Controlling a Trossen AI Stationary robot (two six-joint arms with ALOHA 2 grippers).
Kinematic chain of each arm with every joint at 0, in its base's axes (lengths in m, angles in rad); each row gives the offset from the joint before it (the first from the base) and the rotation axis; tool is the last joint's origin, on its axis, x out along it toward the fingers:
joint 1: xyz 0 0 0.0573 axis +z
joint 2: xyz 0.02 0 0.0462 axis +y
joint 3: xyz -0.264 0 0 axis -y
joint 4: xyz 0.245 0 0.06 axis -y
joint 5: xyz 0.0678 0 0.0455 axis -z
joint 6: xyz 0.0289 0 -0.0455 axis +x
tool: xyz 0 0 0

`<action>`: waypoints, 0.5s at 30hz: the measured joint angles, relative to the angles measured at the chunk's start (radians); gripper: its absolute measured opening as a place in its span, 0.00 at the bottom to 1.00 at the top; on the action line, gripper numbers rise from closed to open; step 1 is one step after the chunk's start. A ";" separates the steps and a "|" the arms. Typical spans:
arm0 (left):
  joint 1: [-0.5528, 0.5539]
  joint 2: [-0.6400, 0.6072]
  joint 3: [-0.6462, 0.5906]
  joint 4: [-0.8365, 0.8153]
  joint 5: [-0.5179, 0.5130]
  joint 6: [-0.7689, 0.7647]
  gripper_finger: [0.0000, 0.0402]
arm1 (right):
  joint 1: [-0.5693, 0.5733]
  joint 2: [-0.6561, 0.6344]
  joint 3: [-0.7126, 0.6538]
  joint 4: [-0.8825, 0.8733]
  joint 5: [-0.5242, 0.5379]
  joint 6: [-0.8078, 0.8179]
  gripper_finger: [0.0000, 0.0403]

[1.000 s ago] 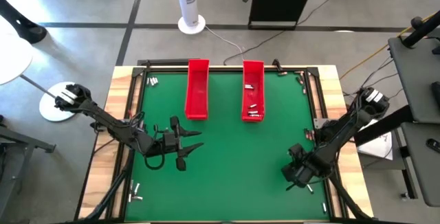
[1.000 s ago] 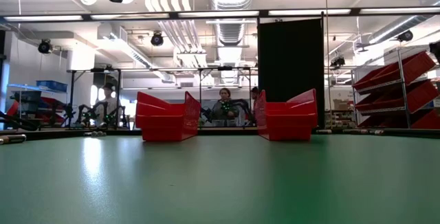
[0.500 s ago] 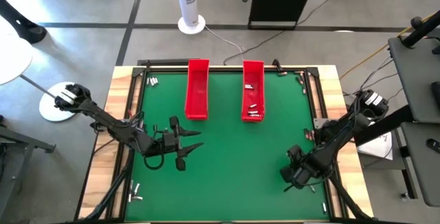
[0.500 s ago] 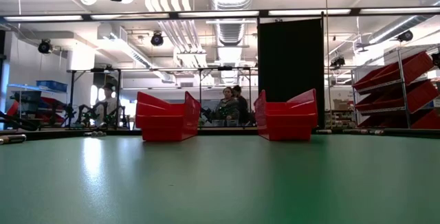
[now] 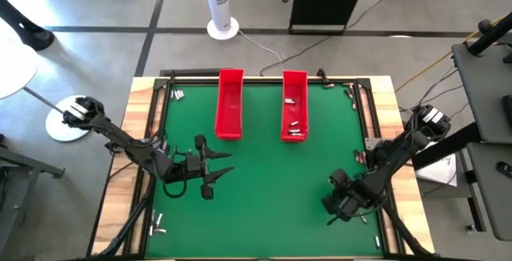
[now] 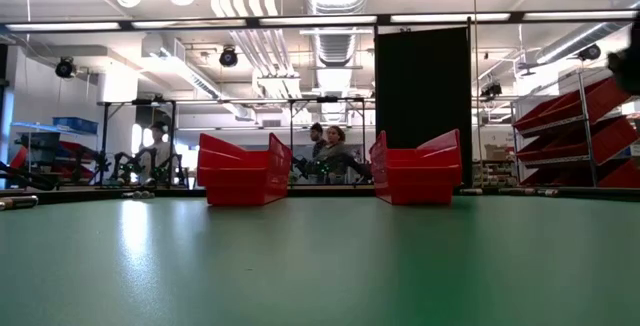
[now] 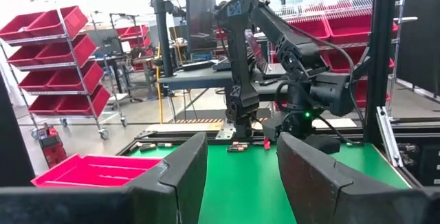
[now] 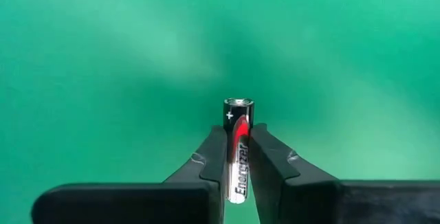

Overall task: Sort batteries
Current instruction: Put the silver battery into the right red bin

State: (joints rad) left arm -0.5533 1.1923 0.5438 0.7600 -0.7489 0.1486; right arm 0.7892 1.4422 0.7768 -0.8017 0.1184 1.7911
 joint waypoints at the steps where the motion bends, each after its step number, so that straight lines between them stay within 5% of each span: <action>1: 0.000 0.000 0.000 0.000 0.000 -0.002 0.39 | -0.005 0.000 0.008 -0.002 0.007 -0.014 0.08; 15: -0.002 0.000 0.000 -0.004 0.054 0.026 0.39 | -0.110 0.000 0.087 -0.006 0.067 -0.267 0.02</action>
State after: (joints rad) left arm -0.5549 1.1923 0.5438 0.7555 -0.6949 0.1748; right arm 0.6791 1.4418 0.8638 -0.8080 0.1852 1.5243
